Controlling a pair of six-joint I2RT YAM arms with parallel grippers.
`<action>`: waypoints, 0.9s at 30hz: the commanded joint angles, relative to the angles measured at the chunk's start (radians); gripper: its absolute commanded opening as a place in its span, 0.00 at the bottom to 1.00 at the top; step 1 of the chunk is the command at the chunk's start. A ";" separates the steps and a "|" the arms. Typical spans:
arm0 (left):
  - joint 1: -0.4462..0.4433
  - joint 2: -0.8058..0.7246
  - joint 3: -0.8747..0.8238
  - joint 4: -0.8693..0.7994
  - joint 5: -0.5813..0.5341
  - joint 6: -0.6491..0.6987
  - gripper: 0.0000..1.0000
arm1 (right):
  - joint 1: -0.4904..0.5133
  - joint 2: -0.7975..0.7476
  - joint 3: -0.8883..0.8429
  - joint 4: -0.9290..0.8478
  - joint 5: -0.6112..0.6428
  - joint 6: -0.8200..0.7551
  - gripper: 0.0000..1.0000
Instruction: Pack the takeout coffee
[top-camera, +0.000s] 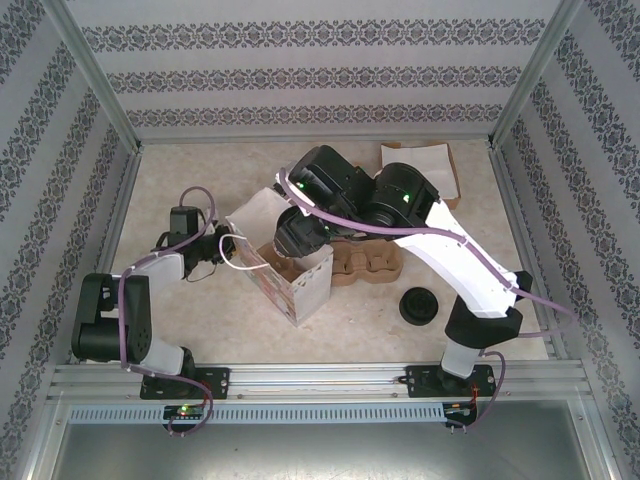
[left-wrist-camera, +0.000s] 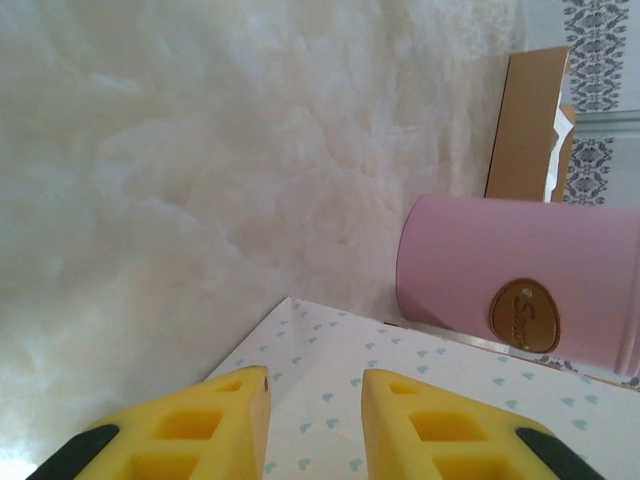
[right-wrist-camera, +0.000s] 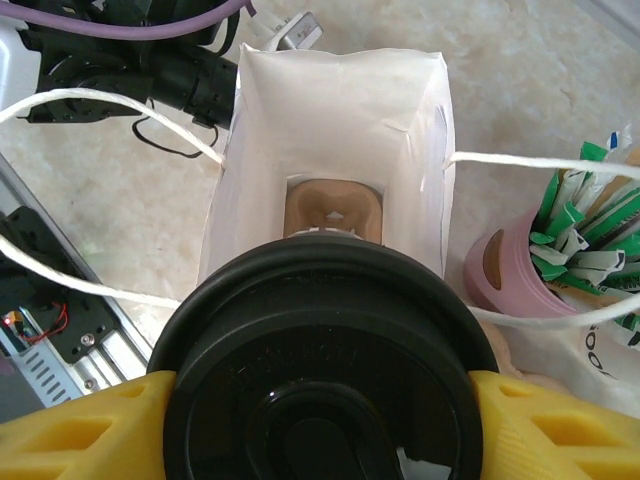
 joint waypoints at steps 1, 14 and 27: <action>-0.026 -0.040 -0.021 -0.045 0.009 0.025 0.31 | -0.015 0.027 0.052 -0.072 -0.045 -0.041 0.66; -0.086 -0.192 -0.117 -0.100 -0.055 -0.021 0.32 | -0.039 0.108 0.082 -0.164 -0.118 -0.090 0.65; -0.121 -0.305 -0.138 -0.195 -0.112 -0.026 0.34 | -0.029 0.144 0.060 -0.222 -0.135 -0.120 0.64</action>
